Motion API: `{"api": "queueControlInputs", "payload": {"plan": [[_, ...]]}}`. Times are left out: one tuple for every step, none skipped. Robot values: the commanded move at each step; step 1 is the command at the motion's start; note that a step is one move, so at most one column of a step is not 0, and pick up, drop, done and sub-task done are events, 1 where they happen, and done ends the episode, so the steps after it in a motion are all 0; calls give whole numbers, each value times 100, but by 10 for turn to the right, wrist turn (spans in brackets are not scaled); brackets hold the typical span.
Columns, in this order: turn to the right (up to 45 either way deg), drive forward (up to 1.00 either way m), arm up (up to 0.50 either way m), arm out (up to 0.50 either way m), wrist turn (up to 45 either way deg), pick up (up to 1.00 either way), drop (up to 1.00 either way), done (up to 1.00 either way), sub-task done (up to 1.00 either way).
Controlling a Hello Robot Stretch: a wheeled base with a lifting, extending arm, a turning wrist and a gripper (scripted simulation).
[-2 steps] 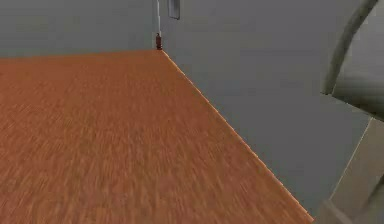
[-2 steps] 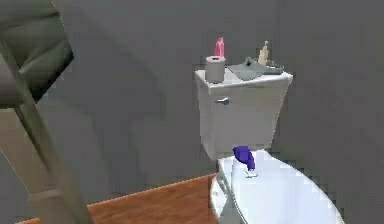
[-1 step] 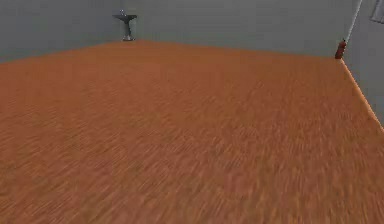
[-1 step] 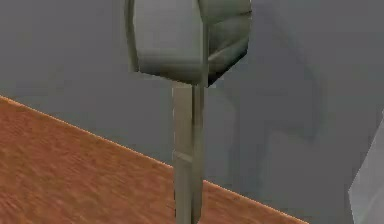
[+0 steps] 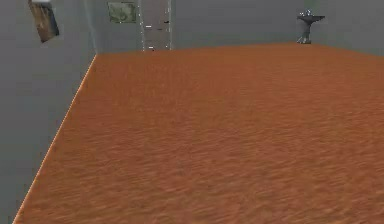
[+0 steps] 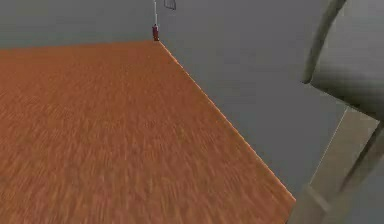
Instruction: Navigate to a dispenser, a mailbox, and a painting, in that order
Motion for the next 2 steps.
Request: {"api": "queueControlInputs", "payload": {"plan": [[-240, 0, 0, 0, 0, 0, 0, 0, 0], [0, 100, 0, 0, 0, 0, 0, 0, 0]]}}
